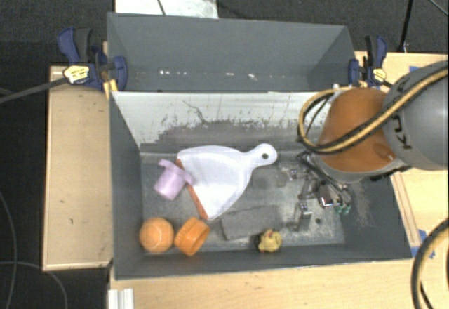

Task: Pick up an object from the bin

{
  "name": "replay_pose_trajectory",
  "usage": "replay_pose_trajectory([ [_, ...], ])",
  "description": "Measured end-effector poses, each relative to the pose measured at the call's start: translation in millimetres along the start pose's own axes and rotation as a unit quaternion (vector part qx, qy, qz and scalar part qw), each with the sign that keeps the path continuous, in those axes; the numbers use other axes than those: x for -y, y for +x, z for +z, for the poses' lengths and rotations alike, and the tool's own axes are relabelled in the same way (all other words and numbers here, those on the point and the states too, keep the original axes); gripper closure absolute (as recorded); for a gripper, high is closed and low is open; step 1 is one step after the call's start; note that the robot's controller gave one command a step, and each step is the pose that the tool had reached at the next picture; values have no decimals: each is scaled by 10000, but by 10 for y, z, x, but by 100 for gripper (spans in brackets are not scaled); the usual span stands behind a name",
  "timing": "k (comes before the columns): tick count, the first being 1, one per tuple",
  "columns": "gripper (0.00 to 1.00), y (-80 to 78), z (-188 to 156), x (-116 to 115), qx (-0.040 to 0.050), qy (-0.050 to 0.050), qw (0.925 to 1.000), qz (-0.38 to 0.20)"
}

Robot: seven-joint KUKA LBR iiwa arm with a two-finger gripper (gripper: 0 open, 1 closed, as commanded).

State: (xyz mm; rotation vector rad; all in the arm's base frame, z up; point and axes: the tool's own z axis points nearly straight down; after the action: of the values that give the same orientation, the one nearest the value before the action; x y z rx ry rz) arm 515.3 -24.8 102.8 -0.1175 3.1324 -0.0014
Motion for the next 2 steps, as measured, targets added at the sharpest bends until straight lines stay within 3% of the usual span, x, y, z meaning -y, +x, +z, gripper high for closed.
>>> replay_pose_trajectory([
  [1,100,64,317,-295,-29,-9,9943,-1068],
  [2,0,62,323,-295,-30,-9,9943,-1070],
])
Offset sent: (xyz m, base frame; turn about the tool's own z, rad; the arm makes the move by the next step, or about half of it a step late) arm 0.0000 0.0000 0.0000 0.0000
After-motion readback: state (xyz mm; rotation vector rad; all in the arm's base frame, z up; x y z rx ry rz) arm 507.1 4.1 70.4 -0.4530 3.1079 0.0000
